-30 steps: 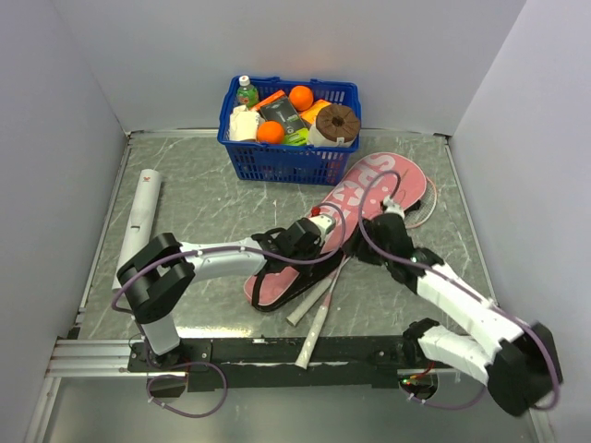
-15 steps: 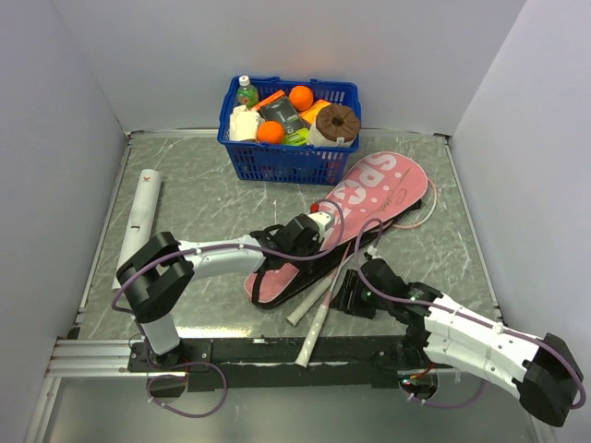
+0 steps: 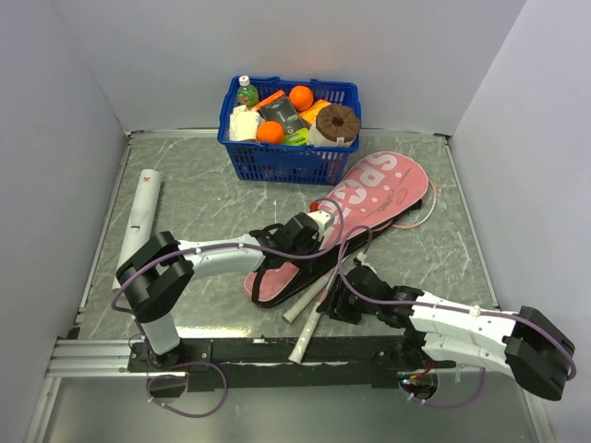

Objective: Pack up the badminton gear

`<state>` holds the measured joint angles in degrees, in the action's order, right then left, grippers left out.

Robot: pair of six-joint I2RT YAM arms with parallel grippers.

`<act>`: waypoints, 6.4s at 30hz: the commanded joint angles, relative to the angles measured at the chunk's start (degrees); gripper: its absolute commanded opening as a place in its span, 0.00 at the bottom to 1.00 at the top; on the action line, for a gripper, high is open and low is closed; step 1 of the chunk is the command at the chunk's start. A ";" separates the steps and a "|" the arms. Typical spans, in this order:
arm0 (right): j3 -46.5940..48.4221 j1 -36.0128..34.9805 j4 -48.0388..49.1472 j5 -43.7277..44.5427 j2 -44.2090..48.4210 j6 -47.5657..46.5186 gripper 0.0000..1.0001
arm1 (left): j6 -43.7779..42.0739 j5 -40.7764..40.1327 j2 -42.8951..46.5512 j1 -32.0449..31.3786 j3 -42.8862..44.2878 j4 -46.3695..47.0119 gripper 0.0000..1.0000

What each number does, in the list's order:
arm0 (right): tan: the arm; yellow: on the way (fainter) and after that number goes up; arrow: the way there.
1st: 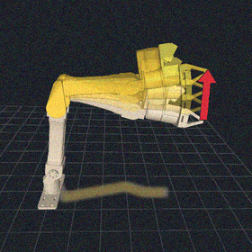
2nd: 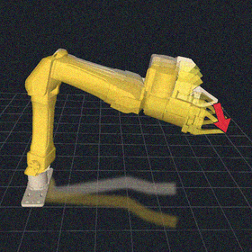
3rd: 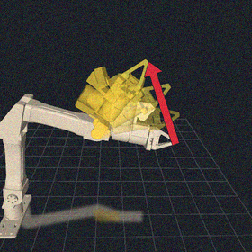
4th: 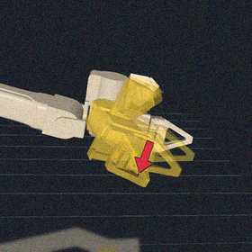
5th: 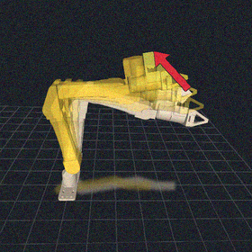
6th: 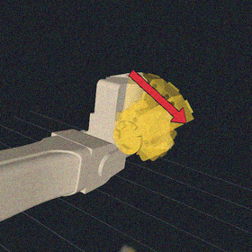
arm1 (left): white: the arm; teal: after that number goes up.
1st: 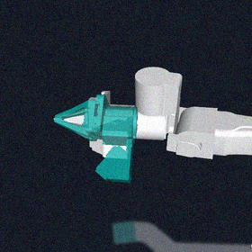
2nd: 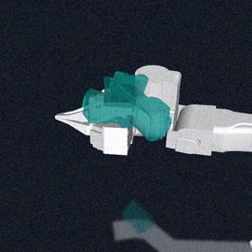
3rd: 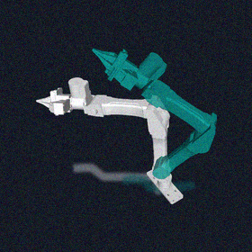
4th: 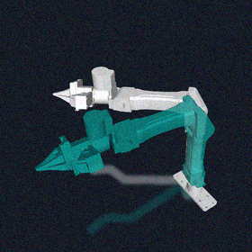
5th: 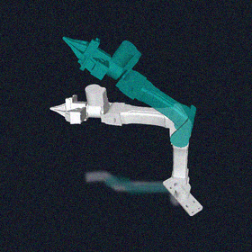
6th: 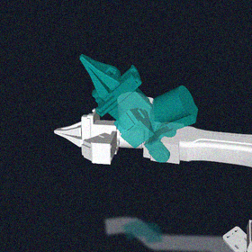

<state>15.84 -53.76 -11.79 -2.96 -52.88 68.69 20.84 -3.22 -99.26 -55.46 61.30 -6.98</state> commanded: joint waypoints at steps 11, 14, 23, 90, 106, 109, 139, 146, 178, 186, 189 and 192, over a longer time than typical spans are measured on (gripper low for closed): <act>0.95 -3.20 9.95 4.27 -6.18 5.93 0.53 | 1.39 1.29 2.58 0.27 -0.56 3.03 0.01; 1.30 -4.16 9.60 5.50 -6.18 6.28 0.53 | 1.48 1.20 2.58 0.27 -0.83 3.11 0.01; 1.39 -4.60 14.95 6.13 -11.18 7.34 0.43 | 1.75 1.82 3.20 0.27 -1.09 3.03 0.01; 8.07 8.76 34.40 14.65 -21.23 1.98 0.50 | 10.89 6.30 18.05 -0.88 -16.56 3.47 0.01; 2.97 3.93 28.58 12.90 -11.97 4.17 0.23 | 9.31 3.66 18.76 -0.35 -13.05 1.36 0.02; 3.41 2.78 31.03 11.58 -14.35 4.79 0.24 | 9.22 3.66 18.76 -0.35 -12.78 1.18 0.02; 8.07 -0.47 73.39 12.28 -44.57 -2.94 0.34 | 12.64 8.41 24.55 -0.08 -17.44 3.47 0.02; 10.18 1.55 80.78 10.87 -48.54 -7.77 0.39 | 13.52 7.97 26.75 0.00 -19.81 3.20 0.03; 15.19 13.84 -10.62 19.84 -1.78 -18.59 0.54 | 10.45 4.63 19.55 3.86 -16.12 8.48 0.01; 16.77 17.98 -9.48 20.01 -9.51 -20.08 0.52 | 10.27 5.16 20.25 5.98 -15.59 9.53 0.01; 16.69 18.78 -7.72 19.31 -12.14 -20.00 0.52 | 10.10 5.94 20.34 7.03 -15.42 9.62 0.01; 16.60 19.30 -6.93 19.40 -14.26 -19.29 0.51 | 10.27 6.21 20.51 8.00 -15.33 9.79 0.01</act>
<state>30.02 -35.33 -20.16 15.84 -64.95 49.58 30.83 2.37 -80.12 -48.88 43.20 -1.56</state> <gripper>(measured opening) 0.513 0.057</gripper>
